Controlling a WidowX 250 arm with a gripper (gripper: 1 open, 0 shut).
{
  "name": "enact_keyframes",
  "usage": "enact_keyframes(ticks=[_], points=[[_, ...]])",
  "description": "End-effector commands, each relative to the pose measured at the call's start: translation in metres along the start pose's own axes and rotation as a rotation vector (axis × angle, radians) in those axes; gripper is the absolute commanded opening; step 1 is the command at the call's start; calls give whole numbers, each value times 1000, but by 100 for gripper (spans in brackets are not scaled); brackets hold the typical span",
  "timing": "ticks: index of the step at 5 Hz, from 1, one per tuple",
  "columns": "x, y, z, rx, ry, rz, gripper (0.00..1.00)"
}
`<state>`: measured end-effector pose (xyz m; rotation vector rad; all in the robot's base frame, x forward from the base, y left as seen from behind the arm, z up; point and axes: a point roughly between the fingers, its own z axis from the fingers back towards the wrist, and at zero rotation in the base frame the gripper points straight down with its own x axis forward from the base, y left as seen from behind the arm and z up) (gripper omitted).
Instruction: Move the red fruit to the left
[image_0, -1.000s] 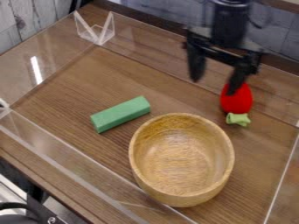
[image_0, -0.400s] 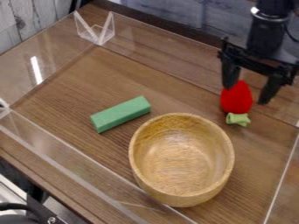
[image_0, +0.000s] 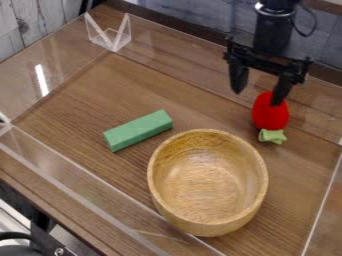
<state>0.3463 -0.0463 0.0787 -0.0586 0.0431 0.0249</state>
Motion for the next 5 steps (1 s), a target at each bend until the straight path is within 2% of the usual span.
enact_keyframes(ticks=[1, 2, 4, 5], points=[[13, -4, 15, -10, -60, 17, 100], [20, -8, 17, -14, -74, 27, 100], [24, -34, 20, -11, -74, -19, 100], [21, -40, 15, -7, -67, 37, 100]])
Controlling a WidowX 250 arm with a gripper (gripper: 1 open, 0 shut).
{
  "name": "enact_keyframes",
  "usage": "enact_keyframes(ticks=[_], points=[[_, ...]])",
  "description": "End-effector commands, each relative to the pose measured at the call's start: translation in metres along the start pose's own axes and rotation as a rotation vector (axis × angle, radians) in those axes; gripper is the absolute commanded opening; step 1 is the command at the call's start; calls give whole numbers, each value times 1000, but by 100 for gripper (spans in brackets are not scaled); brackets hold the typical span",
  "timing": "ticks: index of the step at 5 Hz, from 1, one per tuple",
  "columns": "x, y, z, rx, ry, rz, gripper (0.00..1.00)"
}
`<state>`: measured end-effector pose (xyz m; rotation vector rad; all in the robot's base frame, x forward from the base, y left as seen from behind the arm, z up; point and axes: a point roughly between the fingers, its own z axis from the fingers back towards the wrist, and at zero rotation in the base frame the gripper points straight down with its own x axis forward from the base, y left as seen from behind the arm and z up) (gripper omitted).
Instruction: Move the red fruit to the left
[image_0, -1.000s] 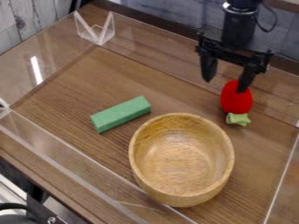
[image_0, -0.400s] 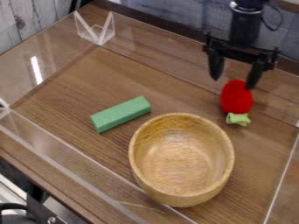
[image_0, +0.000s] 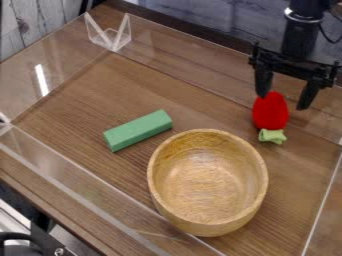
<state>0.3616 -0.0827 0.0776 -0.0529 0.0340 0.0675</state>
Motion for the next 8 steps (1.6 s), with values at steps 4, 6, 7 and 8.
enact_keyframes(ticks=[4, 6, 7, 8], points=[[5, 20, 6, -20, -58, 102, 100], [11, 20, -2, -21, -81, 89, 100], [12, 24, -10, -17, -91, 95, 100], [11, 27, -6, -20, -91, 112, 0]])
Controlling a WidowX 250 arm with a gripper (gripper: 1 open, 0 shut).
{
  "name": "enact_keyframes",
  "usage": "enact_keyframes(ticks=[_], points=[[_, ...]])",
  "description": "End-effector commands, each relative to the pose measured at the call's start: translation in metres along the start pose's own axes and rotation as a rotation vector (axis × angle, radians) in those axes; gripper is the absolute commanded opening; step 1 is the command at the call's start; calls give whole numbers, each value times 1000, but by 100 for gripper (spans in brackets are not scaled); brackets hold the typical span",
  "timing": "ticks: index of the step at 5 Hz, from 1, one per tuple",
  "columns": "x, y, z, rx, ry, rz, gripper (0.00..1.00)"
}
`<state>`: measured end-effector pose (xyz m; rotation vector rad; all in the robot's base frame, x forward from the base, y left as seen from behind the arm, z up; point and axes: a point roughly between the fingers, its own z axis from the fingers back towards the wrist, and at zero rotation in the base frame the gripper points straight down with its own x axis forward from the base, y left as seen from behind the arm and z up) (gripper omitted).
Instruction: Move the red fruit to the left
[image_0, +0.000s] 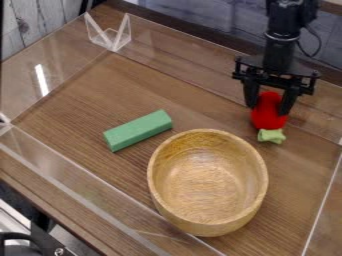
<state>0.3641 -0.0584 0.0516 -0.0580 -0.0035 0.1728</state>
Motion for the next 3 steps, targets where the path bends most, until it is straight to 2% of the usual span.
enact_keyframes(ticks=[1, 2, 3], points=[[6, 7, 39, -46, -64, 24, 0], [5, 16, 70, -88, -94, 40, 0], [6, 30, 97, -130, -112, 23, 0]])
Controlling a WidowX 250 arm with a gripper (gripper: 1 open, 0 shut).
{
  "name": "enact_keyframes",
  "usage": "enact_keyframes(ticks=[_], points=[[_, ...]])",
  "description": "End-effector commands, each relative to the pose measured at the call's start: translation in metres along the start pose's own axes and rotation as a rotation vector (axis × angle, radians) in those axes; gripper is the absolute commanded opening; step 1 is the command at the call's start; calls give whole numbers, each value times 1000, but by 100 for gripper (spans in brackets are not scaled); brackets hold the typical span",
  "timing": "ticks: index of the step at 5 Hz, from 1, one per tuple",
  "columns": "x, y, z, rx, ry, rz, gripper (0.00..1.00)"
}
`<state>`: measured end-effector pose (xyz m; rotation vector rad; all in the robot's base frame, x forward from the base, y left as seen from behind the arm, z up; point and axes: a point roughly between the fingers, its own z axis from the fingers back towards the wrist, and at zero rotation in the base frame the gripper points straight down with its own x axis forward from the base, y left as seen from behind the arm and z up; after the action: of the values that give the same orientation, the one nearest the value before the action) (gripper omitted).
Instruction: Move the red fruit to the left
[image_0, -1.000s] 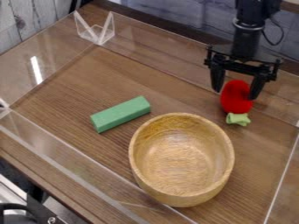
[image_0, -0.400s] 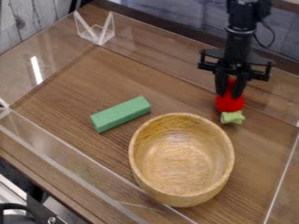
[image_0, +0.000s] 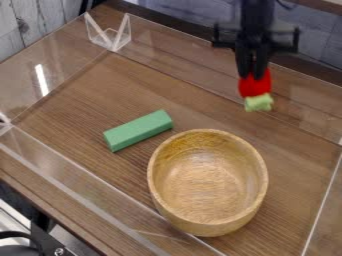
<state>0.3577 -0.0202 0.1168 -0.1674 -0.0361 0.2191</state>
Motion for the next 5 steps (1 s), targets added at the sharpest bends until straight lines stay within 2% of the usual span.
enact_keyframes(ticks=[1, 3, 4, 5], points=[[6, -5, 38, -37, -88, -51, 0], [-6, -20, 45, -49, -91, -33, 0], [-18, -22, 46, -48, -76, -65, 0], [-25, -22, 40, -46, -63, -93, 0]])
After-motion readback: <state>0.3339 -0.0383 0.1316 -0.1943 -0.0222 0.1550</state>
